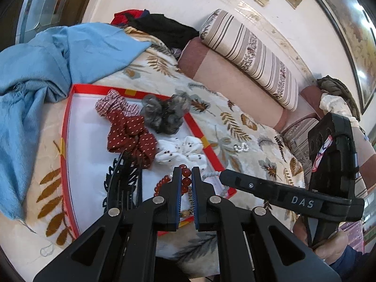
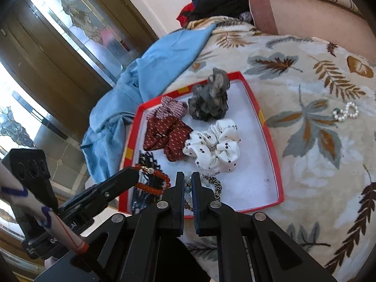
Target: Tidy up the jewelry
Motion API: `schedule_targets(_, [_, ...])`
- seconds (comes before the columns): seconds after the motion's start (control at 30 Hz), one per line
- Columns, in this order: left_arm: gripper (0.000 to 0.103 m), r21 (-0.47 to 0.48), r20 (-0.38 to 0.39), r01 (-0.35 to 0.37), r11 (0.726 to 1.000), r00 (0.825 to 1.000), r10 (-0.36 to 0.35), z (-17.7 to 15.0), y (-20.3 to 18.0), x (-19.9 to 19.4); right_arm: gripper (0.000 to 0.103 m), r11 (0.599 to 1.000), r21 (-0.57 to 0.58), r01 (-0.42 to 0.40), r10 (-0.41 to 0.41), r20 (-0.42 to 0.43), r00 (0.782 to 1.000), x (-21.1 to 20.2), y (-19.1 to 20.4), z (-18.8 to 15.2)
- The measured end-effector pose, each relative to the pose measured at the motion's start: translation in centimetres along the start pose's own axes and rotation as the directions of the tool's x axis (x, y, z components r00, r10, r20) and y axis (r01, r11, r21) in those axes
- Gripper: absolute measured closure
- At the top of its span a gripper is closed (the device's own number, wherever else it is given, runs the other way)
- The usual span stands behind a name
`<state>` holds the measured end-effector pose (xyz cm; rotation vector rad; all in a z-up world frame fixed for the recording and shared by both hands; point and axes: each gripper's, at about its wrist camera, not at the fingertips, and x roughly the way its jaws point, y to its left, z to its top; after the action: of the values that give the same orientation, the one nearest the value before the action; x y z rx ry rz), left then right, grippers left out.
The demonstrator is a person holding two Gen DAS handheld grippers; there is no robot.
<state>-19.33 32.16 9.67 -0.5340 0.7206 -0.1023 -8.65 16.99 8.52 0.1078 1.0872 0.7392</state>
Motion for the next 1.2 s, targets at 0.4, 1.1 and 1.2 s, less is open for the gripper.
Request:
schedule_targets(0.4, [0.096, -0.009, -0.045, -0.014, 1.0, 0.999, 0.013, -0.8, 0.5, 2.3, 0.097, 0.996, 0.061, 0.063, -0.062, -0.025, 0.998, 1.2, -3.4, -0.1])
schedule_targets(1.1, [0.096, 0.02, -0.095, -0.019, 1.0, 0.995, 0.021, -1.5, -0.9, 4.7, 0.096, 0.99, 0.089, 0.112, -0.108, -0.048, 0.993, 2.7, -5.9, -0.5])
schedule_targets(1.2, [0.096, 0.018, -0.099, -0.02, 1.0, 0.995, 0.022, -1.6, -0.7, 4.9, 0.096, 0.989, 0.092, 0.116, -0.111, -0.056, 0.992, 3.0, -6.1, -0.6])
